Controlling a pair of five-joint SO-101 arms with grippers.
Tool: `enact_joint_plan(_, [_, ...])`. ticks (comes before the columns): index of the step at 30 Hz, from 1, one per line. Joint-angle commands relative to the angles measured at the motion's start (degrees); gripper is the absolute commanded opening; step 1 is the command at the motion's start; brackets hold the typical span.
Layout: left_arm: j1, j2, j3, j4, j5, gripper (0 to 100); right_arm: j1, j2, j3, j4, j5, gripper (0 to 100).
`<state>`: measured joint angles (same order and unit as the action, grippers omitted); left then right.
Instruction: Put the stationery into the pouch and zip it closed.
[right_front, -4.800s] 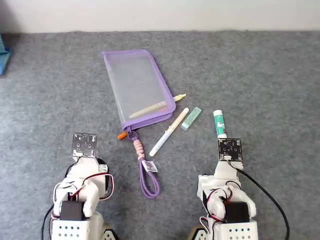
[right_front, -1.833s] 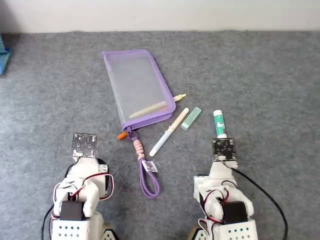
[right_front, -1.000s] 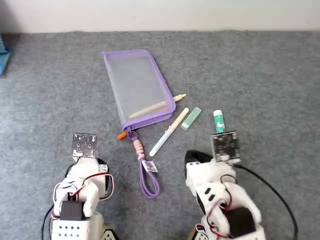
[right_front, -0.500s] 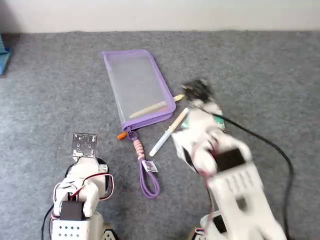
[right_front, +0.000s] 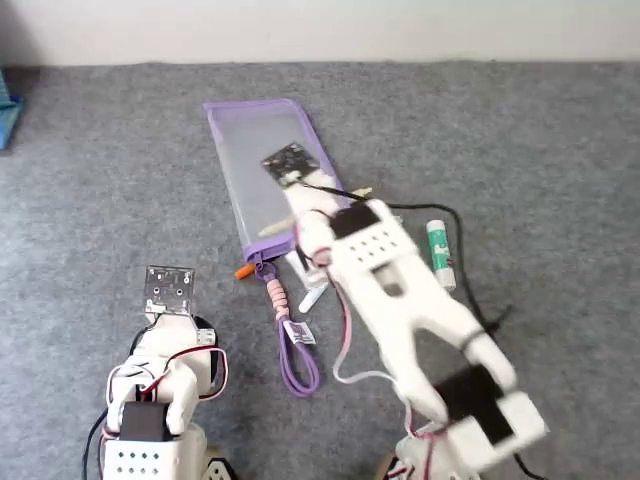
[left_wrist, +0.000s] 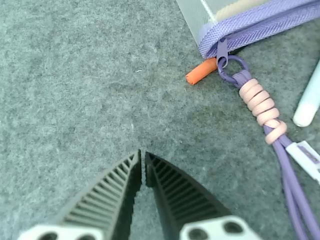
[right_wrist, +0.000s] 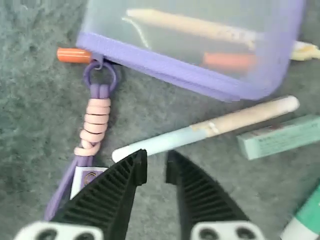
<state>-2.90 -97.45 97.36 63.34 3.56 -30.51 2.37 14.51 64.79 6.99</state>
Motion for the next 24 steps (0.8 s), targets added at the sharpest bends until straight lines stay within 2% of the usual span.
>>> enact_joint_plan(1, [0.18, -0.70, -0.48, -1.23, -0.09, 1, -1.54, 6.99, -11.16, 4.53, -6.07, 18.6])
enact_joint_plan(3, [0.18, -0.70, -0.48, -1.23, -0.09, 1, -2.68, 11.30, -16.35, 6.90, -9.23, 19.4])
enact_joint_plan(9, [0.18, -0.70, -0.48, -1.23, -0.09, 1, -6.73, 22.20, -26.99, 10.33, -9.93, 19.3])
enact_joint_plan(14, [0.18, -0.70, -0.48, -1.23, -0.09, 1, -8.31, 26.95, -28.66, 10.33, -9.93, 19.3])
enact_joint_plan(24, [0.18, -0.70, -0.48, -1.23, -0.09, 1, -11.21, 27.47, -28.57, 10.95, -9.93, 19.3])
